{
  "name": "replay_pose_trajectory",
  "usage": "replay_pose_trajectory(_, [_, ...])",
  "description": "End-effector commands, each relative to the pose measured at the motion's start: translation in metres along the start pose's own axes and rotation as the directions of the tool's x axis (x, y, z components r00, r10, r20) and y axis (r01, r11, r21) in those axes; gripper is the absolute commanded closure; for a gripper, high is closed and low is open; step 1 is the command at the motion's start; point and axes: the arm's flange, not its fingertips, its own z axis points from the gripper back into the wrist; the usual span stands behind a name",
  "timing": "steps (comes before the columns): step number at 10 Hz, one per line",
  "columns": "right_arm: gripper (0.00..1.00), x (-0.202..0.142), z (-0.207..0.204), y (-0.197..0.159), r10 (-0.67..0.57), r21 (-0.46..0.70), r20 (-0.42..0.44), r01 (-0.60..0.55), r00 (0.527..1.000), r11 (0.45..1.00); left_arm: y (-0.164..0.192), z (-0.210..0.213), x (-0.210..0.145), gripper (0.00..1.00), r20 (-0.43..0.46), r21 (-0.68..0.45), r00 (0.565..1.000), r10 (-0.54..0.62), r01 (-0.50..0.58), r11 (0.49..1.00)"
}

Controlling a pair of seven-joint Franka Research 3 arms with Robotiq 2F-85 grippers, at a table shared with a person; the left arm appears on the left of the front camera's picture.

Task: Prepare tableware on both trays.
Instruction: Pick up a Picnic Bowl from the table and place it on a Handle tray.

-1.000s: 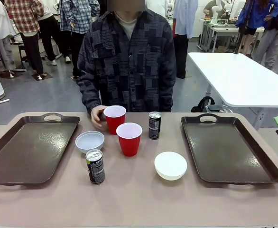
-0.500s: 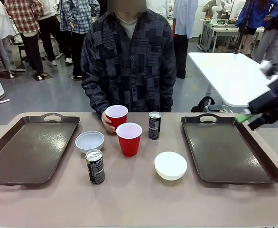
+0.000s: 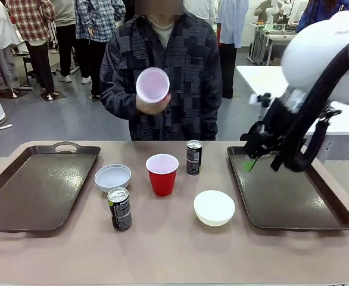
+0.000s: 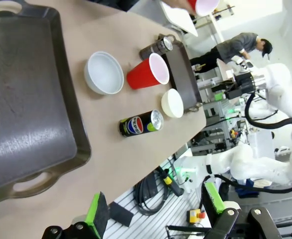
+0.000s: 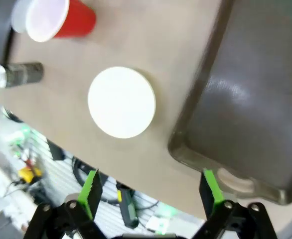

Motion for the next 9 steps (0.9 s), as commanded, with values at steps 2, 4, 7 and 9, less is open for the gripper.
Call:
replay_pose_trajectory(2, [0.0, -0.004, 0.018, -0.013, -0.015, 0.013, 0.044, 0.015, 0.999, 1.0, 0.001, 0.001, -0.001, 0.0, 0.008, -0.018, 1.0, -0.018, 0.018, 1.0])
replay_pose_trajectory(4, [0.0, -0.004, 0.018, -0.013, -0.015, 0.013, 0.044, 0.015, 0.999, 1.0, 0.001, 0.001, -0.001, 0.0, 0.008, -0.018, 1.0, -0.018, 0.018, 1.0])
replay_pose_trajectory(7, [0.0, -0.005, -0.02, 0.03, 0.033, -0.154, -0.026, -0.037, 0.999, 0.987, 0.001, 0.001, -0.001, 0.0, 0.008, -0.018, 1.0, -0.018, 0.018, 1.0])
replay_pose_trajectory(9, [0.0, -0.002, -0.046, 0.051, 0.046, -0.237, -0.073, -0.062, 0.996, 0.97, 0.001, 0.001, -0.001, 0.0, 0.008, -0.018, 1.0, -0.018, 0.018, 1.0])
